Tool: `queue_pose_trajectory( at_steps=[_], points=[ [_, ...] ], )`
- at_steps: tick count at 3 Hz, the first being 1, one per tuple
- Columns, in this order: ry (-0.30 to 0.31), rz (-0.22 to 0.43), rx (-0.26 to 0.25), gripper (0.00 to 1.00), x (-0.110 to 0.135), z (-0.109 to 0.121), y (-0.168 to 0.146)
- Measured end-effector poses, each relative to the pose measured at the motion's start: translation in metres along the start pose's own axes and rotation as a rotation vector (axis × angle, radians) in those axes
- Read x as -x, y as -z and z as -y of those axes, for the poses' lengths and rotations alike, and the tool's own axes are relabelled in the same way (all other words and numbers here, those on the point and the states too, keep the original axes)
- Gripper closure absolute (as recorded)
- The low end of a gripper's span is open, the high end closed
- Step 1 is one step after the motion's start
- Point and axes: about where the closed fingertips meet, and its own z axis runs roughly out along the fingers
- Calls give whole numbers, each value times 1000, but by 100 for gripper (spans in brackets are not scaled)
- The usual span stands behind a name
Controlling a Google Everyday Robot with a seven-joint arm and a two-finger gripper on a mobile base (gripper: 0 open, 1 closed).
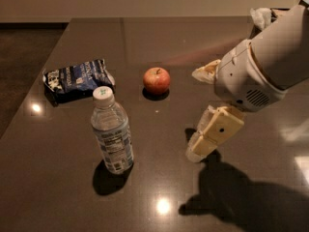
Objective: Knock blue plastic bottle over
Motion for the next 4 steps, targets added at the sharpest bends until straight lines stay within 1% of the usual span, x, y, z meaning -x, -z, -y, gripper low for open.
queue_pose_trajectory(
  at_steps=[1, 2, 3, 4],
  points=[
    [28, 106, 25, 0, 27, -23, -24],
    [25, 184, 37, 0, 51, -31, -50],
    [41, 257, 66, 0, 80, -38, -67],
    [59, 322, 110, 0, 109, -46, -72]
  ],
)
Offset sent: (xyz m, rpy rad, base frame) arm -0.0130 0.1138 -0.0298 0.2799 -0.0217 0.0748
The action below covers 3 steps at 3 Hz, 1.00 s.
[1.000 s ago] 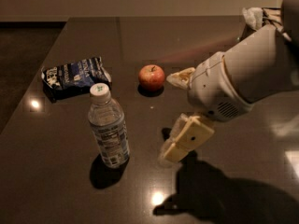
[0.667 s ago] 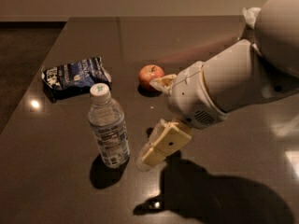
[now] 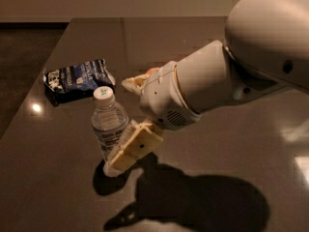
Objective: Knock blue plastic bottle over
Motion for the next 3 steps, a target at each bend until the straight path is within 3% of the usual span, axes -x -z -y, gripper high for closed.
queue_pose_trajectory(
  at_steps=[1, 3],
  points=[
    [9, 33, 30, 16, 11, -1, -15],
    [39, 23, 21, 62, 16, 10, -11]
  ],
)
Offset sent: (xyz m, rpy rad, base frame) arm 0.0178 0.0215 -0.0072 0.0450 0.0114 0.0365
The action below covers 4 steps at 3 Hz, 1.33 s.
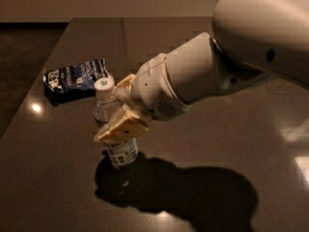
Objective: Knock blue plastic bottle over
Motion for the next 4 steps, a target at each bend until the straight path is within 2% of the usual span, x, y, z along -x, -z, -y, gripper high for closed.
queue_pose_trajectory(
  at_steps=[1, 2, 4],
  points=[
    [45, -83, -26, 86, 14, 8, 25],
    [103, -234, -41, 100, 14, 16, 51],
    [235, -588, -34, 100, -50, 34, 76]
  ],
)
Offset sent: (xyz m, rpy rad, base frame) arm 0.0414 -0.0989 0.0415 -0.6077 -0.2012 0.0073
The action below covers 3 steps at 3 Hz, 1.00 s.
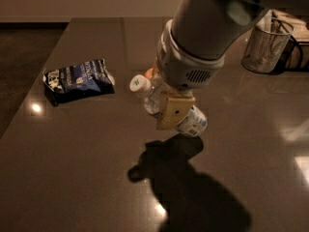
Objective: Knock blue plastic bottle over
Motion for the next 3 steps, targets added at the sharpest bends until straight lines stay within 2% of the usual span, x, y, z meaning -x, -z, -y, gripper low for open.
queue_pose_trajectory(
  at_steps=[1, 2, 3],
  points=[
    [53, -113, 11, 100, -22, 3, -16],
    [87, -198, 22, 84, -37, 6, -34],
    [106, -256, 45, 61, -48, 6, -53]
  ],
)
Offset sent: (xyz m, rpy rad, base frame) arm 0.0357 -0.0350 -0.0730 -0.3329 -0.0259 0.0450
